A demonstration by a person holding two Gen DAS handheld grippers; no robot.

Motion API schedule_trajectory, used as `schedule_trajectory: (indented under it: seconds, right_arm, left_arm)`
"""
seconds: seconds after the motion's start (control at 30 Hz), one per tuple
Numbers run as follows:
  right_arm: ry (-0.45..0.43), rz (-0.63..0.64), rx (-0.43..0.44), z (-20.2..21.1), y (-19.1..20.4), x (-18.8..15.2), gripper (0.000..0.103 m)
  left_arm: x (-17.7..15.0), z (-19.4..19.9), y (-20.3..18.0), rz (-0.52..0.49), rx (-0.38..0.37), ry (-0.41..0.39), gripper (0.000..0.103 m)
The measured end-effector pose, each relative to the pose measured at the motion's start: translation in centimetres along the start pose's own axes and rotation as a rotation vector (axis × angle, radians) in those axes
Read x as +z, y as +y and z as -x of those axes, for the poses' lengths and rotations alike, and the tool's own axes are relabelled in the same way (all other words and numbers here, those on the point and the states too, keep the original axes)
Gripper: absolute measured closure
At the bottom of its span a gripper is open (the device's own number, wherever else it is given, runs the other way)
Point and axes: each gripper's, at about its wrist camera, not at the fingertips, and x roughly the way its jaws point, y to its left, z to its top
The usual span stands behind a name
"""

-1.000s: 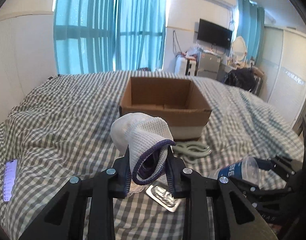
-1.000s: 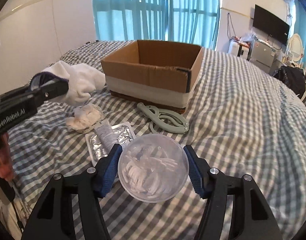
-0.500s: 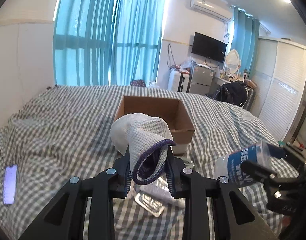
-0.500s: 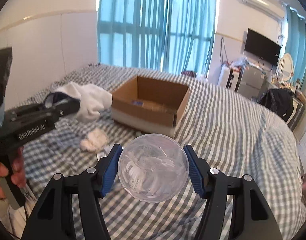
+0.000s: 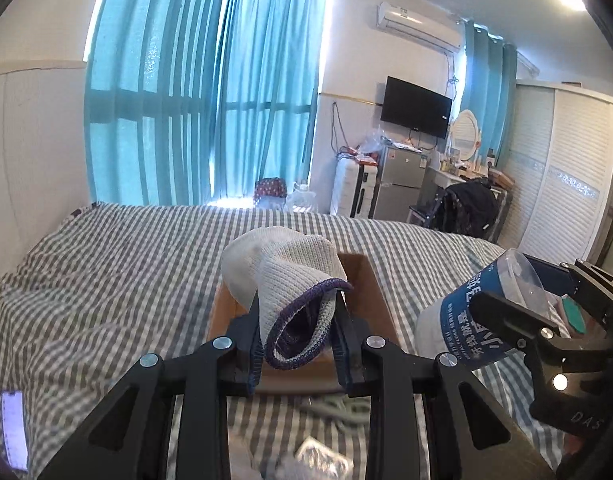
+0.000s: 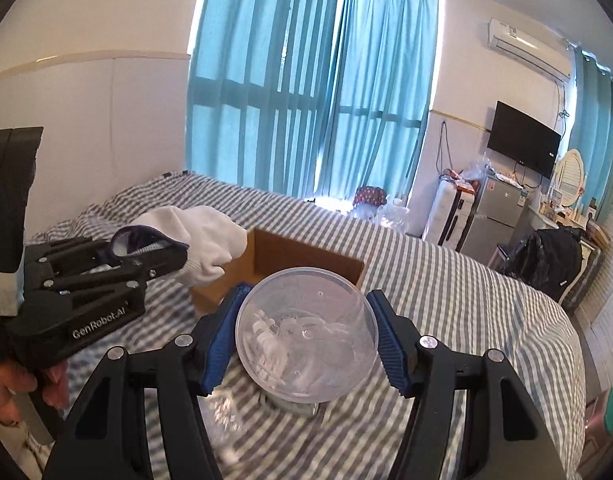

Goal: Organize objects
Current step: 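Carry the sock and floss jar over the box and release both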

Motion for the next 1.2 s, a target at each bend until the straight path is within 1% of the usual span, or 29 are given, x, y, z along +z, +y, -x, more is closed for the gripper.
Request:
schedule_trajectory:
  seconds: [0.13,0.3,0.43,0.5,0.63,0.7,0.8,0.93,1.07,1.13,1.2]
  right_arm:
    - [-0.005,0.003,0.002,-3.4,-0.4,1.8,0.041]
    - [0.008,0.027,0.006,-8.8,-0.7,3.4,0.041]
    - [0.026,0.034,0.003,-12.9,-1.2,3.9,0.041]
    - [0.032,0.027,0.005,-14.4,-1.5,3.8,0.041]
    - [0.058,0.014,0.007,-17.6,-2.0,3.1,0.041]
    - [0.074,0.002,0.021,-19.1,-2.1,2.6,0.041]
    - [0.091,-0.011,0.039,-20.6,-2.2,1.6,0.041]
    - [0.119,-0.037,0.059,-21.8,-2.6,0.6,0.041]
    - [0.125,-0.051,0.062,-21.7,-2.9,0.5,0.040]
    - [0.115,-0.066,0.056,-20.9,-3.1,0.6,0.040]
    - [0.100,-0.086,0.051,-19.6,-3.5,1.0,0.039]
  left_arm:
    - [1.6,-3.0,0.4,-0.019,0.005,-0.007,0.074]
    - [2.5,-7.2,1.5,-0.036,0.017,0.016,0.074]
    - [2.3,-10.7,2.4,-0.044,0.025,0.046,0.074]
    - [2.0,-12.2,2.7,-0.041,0.018,0.066,0.074]
    - [0.9,-15.0,3.0,-0.047,0.012,0.108,0.074]
    - [0.2,-16.2,3.1,-0.071,0.017,0.130,0.074]
    - [-0.8,-17.7,3.5,-0.094,0.019,0.165,0.074]
    - [-1.6,-18.7,3.7,-0.105,-0.001,0.185,0.074]
    - [-2.0,-19.0,3.3,-0.088,-0.018,0.219,0.073]
    - [-1.8,-18.3,3.2,-0.081,-0.017,0.217,0.068]
    - [-1.8,-17.2,3.0,-0.076,-0.013,0.210,0.050]
